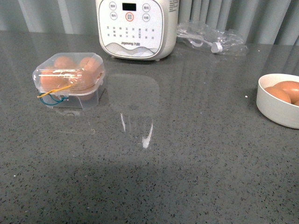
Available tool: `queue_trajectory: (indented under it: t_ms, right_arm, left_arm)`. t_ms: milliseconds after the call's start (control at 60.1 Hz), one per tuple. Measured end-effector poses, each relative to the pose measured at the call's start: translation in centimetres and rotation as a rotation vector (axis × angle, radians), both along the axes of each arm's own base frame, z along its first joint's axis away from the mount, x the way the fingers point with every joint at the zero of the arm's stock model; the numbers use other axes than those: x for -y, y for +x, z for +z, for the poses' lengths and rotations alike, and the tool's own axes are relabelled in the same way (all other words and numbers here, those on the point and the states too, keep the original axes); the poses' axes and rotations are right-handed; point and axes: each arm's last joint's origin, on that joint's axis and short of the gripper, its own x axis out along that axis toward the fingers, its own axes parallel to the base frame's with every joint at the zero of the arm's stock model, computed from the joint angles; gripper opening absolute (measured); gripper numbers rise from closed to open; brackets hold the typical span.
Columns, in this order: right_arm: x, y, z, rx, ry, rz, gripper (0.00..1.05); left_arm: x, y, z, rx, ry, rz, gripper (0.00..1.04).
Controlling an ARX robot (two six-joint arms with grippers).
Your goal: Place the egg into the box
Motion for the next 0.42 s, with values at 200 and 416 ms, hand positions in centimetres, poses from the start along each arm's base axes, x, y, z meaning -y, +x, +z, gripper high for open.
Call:
queue_trajectory:
  t_ms: [200,416]
  right_arm:
    - [0.00,0.00,0.00,0.000,0.000,0.000,0.97]
    - [0.00,0.00,0.00,0.000,0.000,0.000,0.97]
  left_arm:
    - [0.00,0.00,0.00,0.000,0.000,0.000,0.98]
    - [0.00,0.00,0.00,0.000,0.000,0.000,0.98]
